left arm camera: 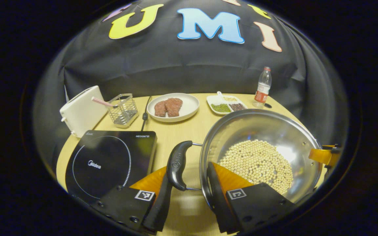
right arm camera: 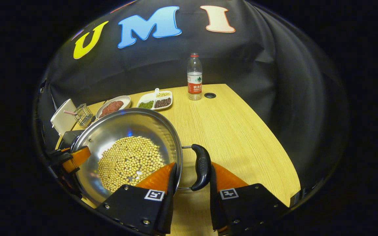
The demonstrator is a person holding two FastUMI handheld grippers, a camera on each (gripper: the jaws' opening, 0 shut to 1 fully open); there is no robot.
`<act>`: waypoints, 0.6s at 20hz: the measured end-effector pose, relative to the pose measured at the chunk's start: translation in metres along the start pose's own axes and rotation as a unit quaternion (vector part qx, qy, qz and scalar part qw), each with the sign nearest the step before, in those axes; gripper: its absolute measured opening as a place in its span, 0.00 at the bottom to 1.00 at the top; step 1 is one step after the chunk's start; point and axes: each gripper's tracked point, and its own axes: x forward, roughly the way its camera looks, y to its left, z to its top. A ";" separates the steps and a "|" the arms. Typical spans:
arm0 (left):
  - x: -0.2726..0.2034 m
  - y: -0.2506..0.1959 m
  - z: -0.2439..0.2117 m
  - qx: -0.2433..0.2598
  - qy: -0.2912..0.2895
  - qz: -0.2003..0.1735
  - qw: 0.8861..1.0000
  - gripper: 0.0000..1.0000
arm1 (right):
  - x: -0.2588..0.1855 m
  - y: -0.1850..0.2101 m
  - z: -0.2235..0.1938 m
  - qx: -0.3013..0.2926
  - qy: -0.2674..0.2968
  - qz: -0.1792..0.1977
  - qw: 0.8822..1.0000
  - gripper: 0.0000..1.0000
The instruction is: First push the handle of the pot to place it horizontally, then grasp the pot with both hands and set it on the induction cooktop.
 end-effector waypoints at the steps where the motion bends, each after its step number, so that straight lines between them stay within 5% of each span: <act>1: -0.007 0.004 0.003 -0.006 -0.003 0.007 1.000 0.62 | -0.004 0.003 0.004 0.001 -0.005 0.006 1.000 0.46; 12: -0.062 0.074 -0.006 -0.034 -0.021 0.058 0.998 0.66 | -0.040 0.068 0.002 -0.026 -0.011 0.042 0.999 0.46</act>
